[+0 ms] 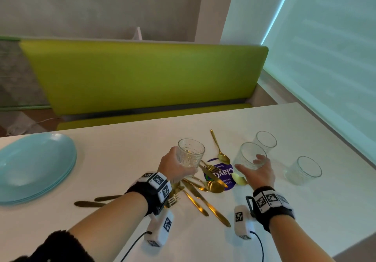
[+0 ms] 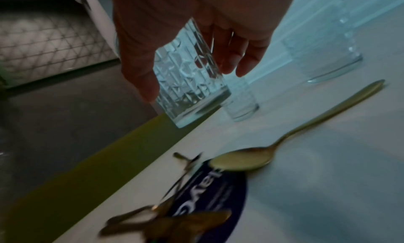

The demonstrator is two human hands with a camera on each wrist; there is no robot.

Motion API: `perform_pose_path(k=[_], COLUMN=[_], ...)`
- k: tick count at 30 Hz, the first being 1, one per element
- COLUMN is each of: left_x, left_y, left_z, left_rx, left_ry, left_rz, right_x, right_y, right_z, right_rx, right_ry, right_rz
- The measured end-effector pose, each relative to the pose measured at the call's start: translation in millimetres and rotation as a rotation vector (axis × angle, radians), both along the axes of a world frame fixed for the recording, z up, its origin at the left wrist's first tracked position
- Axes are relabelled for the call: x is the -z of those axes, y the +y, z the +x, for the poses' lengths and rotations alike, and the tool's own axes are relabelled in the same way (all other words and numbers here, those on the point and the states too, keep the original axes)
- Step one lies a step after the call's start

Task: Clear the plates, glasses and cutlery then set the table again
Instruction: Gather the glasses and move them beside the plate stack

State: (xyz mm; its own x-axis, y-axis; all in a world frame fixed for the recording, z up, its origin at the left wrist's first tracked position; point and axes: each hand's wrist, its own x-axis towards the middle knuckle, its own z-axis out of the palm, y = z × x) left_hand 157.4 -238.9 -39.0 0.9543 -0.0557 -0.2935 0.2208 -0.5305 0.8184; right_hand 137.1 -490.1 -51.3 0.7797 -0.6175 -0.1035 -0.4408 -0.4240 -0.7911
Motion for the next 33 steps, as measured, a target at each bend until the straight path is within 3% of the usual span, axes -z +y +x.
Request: perform_pose_path(k=[6,18,25,33], left_x=[-3,23,48,76], left_y=[85,305,385,417], left_z=[-45,-151,-191,-201], left_rx=[-0.023,-0.368,-0.534,-0.586], left_ry=[-0.016,0.027,0.092,0.090], left_rz=[-0.052,-0.046,-0.069,-0.013], right_x=[-16,14,26,40], right_y=[120,358,438,478], right_z=[-45,-122,-134,-137], right_rx=[-0.204,-0.579,-0.687,-0.754], right_ry=[0.024,0.170,0.248,0.286], right_rz=[0.042,0.110,0.083,0.047])
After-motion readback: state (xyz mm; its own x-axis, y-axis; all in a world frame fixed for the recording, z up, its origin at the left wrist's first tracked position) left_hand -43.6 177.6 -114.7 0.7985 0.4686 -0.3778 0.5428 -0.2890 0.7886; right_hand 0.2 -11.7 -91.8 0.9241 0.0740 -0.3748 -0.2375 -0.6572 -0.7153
